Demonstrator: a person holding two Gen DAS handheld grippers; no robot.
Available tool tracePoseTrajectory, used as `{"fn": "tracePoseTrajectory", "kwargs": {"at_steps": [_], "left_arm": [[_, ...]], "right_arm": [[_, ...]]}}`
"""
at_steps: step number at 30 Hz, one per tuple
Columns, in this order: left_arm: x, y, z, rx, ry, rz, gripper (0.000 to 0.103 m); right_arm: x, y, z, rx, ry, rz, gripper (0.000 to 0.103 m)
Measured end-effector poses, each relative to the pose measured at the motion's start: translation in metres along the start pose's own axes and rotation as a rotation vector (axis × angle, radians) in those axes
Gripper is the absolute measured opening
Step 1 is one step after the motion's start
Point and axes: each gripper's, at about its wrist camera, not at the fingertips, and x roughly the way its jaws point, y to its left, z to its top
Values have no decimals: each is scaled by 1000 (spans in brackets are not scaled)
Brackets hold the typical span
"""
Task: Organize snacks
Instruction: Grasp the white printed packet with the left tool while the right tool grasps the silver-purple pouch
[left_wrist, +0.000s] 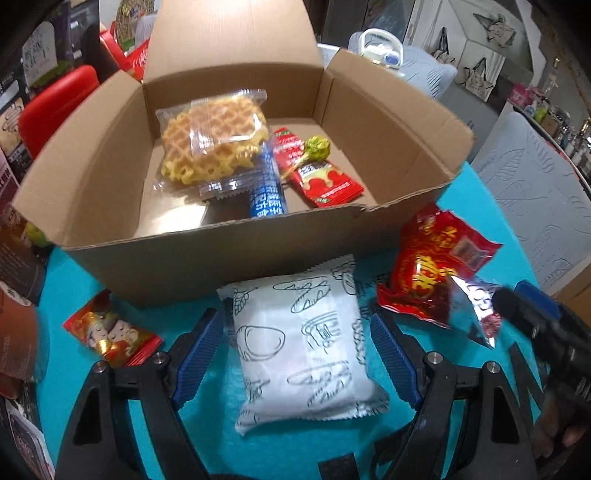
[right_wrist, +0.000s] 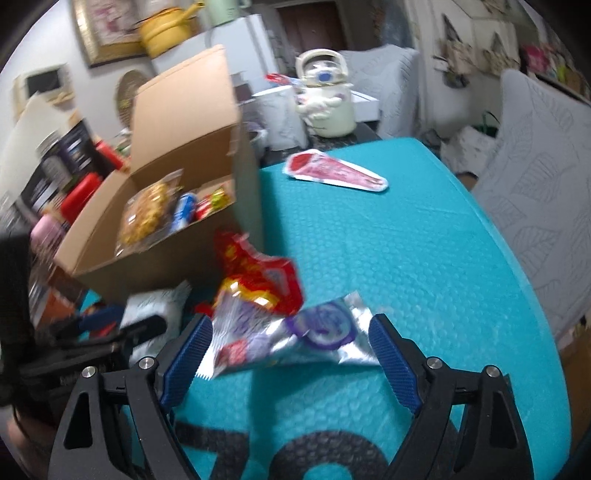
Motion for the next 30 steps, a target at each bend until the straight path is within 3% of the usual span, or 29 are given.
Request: {"fn": "tracePoseTrajectory", "kwargs": {"at_steps": [4, 15, 16, 19, 21, 23, 30], "left_arm": [[13, 0, 1, 6, 30, 9, 82], [24, -1, -6, 22, 49, 7, 83], [23, -2, -7, 29, 39, 4, 82], [19, -8, -12, 48, 18, -1, 65], [17, -9, -15, 59, 19, -13, 61], [15, -9, -18, 63, 20, -27, 58], [-3, -12, -42, 92, 36, -48, 58]], "right_arm": [[15, -11, 6, 67, 26, -64, 87], [19, -32, -18, 106, 91, -87, 86], [19, -33, -22, 99, 102, -84, 81], [14, -31, -28, 70, 89, -88, 67], [12, -30, -29, 66, 98, -71, 61], [9, -26, -31, 47, 98, -47, 46], [-3, -9, -47, -31, 106, -30, 41]]}}
